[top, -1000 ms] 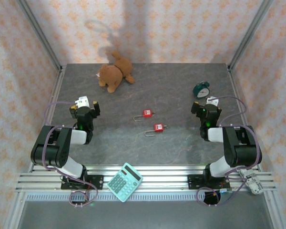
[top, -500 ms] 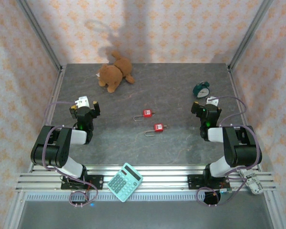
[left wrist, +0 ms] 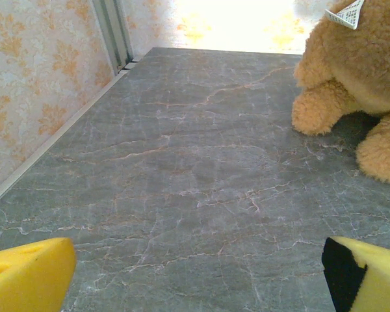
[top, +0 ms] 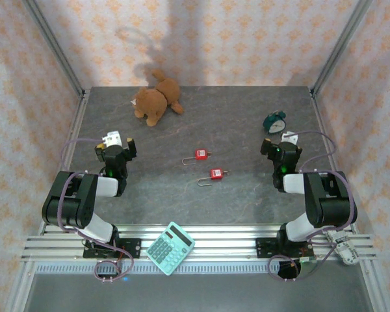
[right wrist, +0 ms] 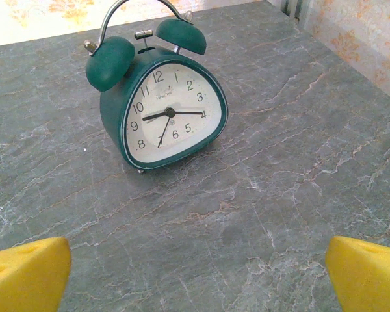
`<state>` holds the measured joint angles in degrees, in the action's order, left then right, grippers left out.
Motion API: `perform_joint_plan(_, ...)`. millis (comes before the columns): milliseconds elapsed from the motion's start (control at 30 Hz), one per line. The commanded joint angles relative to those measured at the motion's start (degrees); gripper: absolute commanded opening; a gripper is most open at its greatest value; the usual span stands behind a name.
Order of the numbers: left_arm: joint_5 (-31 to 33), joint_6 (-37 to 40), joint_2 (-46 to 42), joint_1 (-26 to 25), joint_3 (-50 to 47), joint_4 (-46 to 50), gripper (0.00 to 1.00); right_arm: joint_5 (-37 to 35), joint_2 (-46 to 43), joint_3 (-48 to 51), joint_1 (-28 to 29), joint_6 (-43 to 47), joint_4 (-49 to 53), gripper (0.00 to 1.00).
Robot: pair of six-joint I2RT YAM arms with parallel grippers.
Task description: Unlock with the key
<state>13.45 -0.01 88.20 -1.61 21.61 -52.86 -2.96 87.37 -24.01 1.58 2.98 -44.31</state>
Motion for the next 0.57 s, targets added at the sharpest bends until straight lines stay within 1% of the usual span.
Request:
perform_joint_plan(0, -0.5, -0.5, -0.4, -0.1, -0.1, 0.7, 1.0, -0.3, -0.1, -0.2, 0.3, -0.2, 0.2, 0.99)
perform_joint_plan(167, -0.7, -0.5, -0.3, -0.1, 0.0, 0.8, 1.0, -0.3, 0.0, -0.2, 0.3, -0.2, 0.2, 0.99)
perform_joint_plan(233, -4.6, 0.6, -0.4, 0.1, 0.9, 2.5, 1.0, -0.4, -0.1, -0.3, 0.3, -0.2, 0.2, 0.99)
perform_joint_plan(267, -5.5, 0.5, -0.6, 0.3, 1.0, 3.0, 1.0, -0.3, -0.1, -0.2, 0.3, -0.2, 0.2, 0.99)
perform_joint_plan(533, -5.7, 0.7, -0.5, 0.4, 0.8, 2.3, 1.0, -0.3, 0.0, -0.2, 0.3, -0.2, 0.3, 0.99)
